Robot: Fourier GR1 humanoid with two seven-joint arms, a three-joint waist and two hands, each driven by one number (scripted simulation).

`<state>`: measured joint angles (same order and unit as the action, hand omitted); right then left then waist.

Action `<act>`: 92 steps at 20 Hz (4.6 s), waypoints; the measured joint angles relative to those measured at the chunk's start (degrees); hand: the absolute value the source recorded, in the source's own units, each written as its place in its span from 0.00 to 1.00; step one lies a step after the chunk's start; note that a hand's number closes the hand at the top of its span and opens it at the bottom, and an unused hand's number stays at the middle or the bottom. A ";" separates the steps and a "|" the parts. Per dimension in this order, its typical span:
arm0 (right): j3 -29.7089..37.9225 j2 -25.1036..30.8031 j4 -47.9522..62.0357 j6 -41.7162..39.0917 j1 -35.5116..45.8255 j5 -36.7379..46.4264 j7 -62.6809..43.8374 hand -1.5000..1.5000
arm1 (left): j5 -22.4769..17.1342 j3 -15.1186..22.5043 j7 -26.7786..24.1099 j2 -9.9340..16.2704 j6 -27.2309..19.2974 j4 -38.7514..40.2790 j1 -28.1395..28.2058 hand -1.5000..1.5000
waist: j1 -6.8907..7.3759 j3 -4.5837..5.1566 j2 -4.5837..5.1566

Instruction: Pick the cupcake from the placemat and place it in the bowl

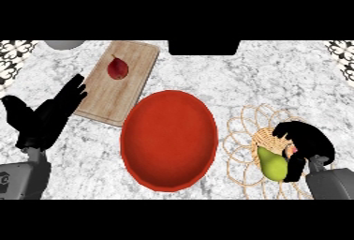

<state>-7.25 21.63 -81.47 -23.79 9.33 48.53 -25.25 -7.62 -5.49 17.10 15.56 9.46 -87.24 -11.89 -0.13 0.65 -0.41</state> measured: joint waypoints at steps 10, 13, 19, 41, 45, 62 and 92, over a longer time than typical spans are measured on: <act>1.68 -0.17 -0.45 2.54 0.27 3.41 4.96 1.00 | 0.05 -1.87 -0.37 0.06 1.54 1.47 -0.86 0.50 | -0.06 -0.13 0.11; 2.37 -0.31 0.13 2.71 0.79 4.08 6.81 1.00 | 0.20 -2.23 -0.44 -0.13 1.98 1.97 -1.24 0.50 | 0.01 -0.25 0.18; -0.12 4.91 -0.61 4.02 -2.95 3.36 22.32 1.00 | 1.45 -1.56 -1.08 -1.20 1.16 2.32 -1.07 0.50 | -0.03 -0.54 0.31; 17.56 17.55 -42.99 -10.40 -17.53 -14.44 34.64 1.00 | 1.72 -2.12 0.89 -1.56 1.39 -0.63 0.25 0.50 | -0.69 -0.59 0.15; 21.37 16.93 -51.76 -17.84 -14.47 -21.23 26.77 1.00 | 1.44 -2.51 0.10 -1.34 2.22 -0.40 0.78 0.50 | -0.42 -0.56 0.20; -0.03 2.10 -56.31 -15.66 15.83 -42.23 -21.57 1.00 | 1.82 -1.89 1.22 -2.00 2.56 -0.47 -0.38 0.50 | 0.81 -0.45 0.30; -19.81 -21.45 18.79 20.76 45.79 -24.75 -1.28 1.00 | 2.43 -2.06 -0.68 -2.32 3.80 1.45 -2.57 0.50 | 3.11 -0.61 1.09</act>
<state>-27.07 0.18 -62.68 -3.03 55.12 23.78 -26.53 -5.19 -7.54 16.43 13.23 13.26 -85.79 -14.46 2.98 0.04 0.68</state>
